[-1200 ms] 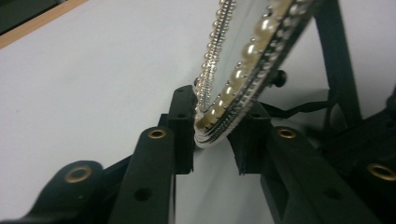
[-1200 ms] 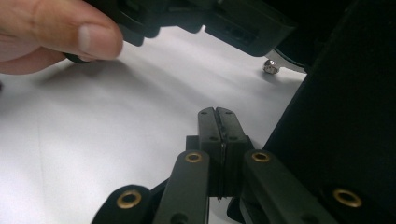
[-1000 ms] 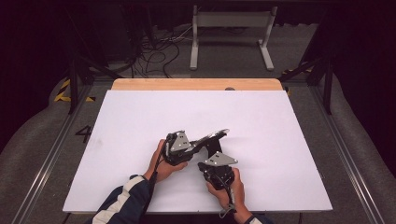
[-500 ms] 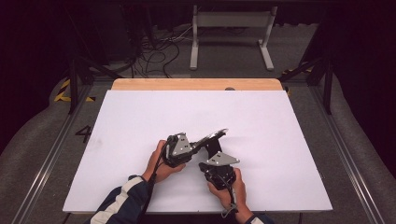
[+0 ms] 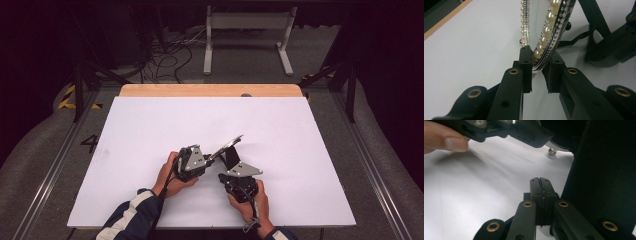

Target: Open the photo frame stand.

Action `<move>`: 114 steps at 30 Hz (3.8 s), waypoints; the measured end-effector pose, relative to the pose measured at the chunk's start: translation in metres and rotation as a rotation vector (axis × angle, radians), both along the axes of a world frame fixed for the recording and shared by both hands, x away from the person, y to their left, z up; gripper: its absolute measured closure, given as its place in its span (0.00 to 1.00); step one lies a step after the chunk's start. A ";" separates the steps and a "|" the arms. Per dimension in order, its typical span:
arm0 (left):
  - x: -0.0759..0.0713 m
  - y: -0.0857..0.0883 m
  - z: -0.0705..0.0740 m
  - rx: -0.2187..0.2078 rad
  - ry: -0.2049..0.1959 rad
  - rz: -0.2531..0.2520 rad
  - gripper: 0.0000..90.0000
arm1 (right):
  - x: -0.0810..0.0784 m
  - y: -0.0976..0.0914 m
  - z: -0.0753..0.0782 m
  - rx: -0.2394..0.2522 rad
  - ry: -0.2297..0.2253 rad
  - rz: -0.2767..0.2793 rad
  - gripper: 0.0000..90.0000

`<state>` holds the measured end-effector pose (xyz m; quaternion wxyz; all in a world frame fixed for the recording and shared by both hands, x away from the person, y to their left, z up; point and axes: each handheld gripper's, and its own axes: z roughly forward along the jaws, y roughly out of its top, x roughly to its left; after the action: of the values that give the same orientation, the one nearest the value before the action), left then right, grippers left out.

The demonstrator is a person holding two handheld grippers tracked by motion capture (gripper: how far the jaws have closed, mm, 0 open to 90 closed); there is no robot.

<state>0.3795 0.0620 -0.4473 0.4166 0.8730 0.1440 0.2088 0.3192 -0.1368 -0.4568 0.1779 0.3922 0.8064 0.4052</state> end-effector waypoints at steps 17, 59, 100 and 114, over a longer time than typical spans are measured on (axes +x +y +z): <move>-0.008 -0.004 0.001 0.017 -0.020 -0.028 0.86 | 0.003 -0.019 0.002 0.015 0.025 0.012 1.00; -0.016 -0.011 0.001 0.003 -0.001 -0.080 0.82 | 0.003 -0.043 0.003 0.001 0.013 0.052 1.00; -0.025 -0.015 0.004 0.037 -0.023 -0.083 0.82 | 0.003 -0.047 0.008 -0.018 0.022 0.074 1.00; -0.024 -0.016 0.003 0.022 -0.022 -0.104 0.82 | 0.005 -0.053 0.009 -0.022 0.033 0.075 1.00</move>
<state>0.3551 0.0462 -0.4446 0.4188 0.8815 0.0914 0.1980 0.3246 -0.1897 -0.4477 0.1535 0.3662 0.8278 0.3964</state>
